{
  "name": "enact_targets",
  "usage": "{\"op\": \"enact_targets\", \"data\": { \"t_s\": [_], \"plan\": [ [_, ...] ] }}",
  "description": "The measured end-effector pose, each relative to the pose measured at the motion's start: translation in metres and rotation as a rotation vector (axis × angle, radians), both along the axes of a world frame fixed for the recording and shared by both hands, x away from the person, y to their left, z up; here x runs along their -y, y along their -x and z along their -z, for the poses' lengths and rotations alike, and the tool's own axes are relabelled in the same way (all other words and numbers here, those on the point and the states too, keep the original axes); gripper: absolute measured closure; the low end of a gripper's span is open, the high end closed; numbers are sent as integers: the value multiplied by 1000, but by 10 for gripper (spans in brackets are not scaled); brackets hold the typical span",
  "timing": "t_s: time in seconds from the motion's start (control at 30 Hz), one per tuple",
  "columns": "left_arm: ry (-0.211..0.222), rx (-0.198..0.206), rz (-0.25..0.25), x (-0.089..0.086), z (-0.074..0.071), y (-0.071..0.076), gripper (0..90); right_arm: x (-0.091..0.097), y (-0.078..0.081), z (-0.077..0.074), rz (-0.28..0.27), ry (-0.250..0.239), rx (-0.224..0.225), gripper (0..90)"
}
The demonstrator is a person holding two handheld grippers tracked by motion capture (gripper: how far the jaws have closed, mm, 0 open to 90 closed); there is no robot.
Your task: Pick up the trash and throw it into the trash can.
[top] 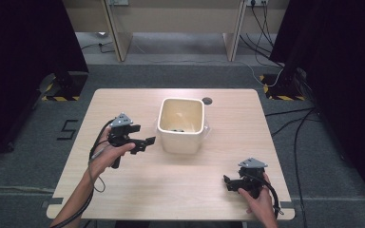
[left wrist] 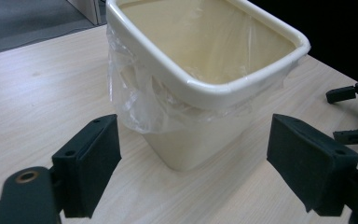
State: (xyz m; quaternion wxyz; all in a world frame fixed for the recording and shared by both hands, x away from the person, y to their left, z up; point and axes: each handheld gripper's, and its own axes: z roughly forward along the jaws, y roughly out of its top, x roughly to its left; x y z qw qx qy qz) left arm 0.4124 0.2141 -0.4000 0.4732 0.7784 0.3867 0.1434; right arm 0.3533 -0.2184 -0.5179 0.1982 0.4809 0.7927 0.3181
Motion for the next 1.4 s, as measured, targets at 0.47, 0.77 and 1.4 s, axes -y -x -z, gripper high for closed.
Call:
{"op": "enact_targets", "data": {
  "t_s": [0.47, 0.77, 1.4],
  "plan": [
    [10, 9, 4, -6, 23, 13, 165, 0, 0, 0, 1, -1, -1, 3],
    [10, 14, -4, -7, 37, 23, 166, 0, 0, 0, 0, 0, -1, 3],
    [-6, -15, 0, -8, 71, 35, 172, 0, 0, 0, 0, 0, 0, 3]
  ]
}}
